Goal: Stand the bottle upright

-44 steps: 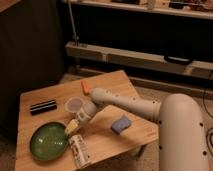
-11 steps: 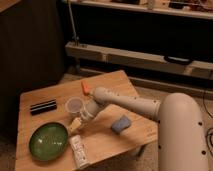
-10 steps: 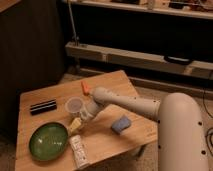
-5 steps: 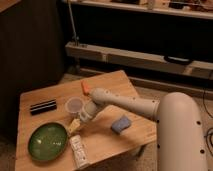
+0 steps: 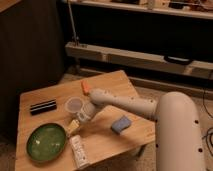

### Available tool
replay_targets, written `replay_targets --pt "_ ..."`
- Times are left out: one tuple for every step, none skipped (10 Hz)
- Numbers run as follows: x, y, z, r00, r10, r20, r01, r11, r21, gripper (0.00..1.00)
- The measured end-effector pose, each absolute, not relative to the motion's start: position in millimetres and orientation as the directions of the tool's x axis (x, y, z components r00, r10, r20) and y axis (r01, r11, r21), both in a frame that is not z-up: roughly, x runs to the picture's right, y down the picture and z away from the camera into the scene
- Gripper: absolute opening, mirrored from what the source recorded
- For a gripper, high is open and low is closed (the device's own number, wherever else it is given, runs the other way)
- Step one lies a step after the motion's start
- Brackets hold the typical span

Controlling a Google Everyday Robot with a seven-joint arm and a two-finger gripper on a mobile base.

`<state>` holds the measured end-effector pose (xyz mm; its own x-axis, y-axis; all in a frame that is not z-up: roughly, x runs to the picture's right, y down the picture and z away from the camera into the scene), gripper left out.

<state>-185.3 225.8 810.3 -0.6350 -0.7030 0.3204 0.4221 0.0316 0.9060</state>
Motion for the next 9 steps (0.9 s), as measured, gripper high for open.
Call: replay_targets --pt "-185.3 225.8 810.3 -0.635 -0.703 0.32 0.422 0.032 0.906 0.53" --pt "-185.6 226.0 810.4 -0.636 -0.702 0.32 0.422 0.031 0.906 0.51" --pt "-186.1 226.2 810.5 -0.637 -0.702 0.32 0.422 0.031 0.906 0.45" --pt "-185.8 228.0 810.5 -0.639 -0.699 0.322 0.422 0.032 0.906 0.31" --pt "-186.9 229.3 810.6 -0.642 -0.695 0.323 0.421 0.032 0.907 0.21" --pt "-187.4 229.2 810.4 -0.644 -0.694 0.323 0.42 0.032 0.907 0.11" --pt "-186.6 229.2 810.6 -0.642 -0.694 0.325 0.421 0.035 0.906 0.05" --pt "-185.4 227.7 810.0 -0.638 -0.698 0.325 0.419 0.039 0.907 0.04" --pt "-182.7 223.8 808.3 -0.628 -0.709 0.32 0.411 0.047 0.91 0.04"
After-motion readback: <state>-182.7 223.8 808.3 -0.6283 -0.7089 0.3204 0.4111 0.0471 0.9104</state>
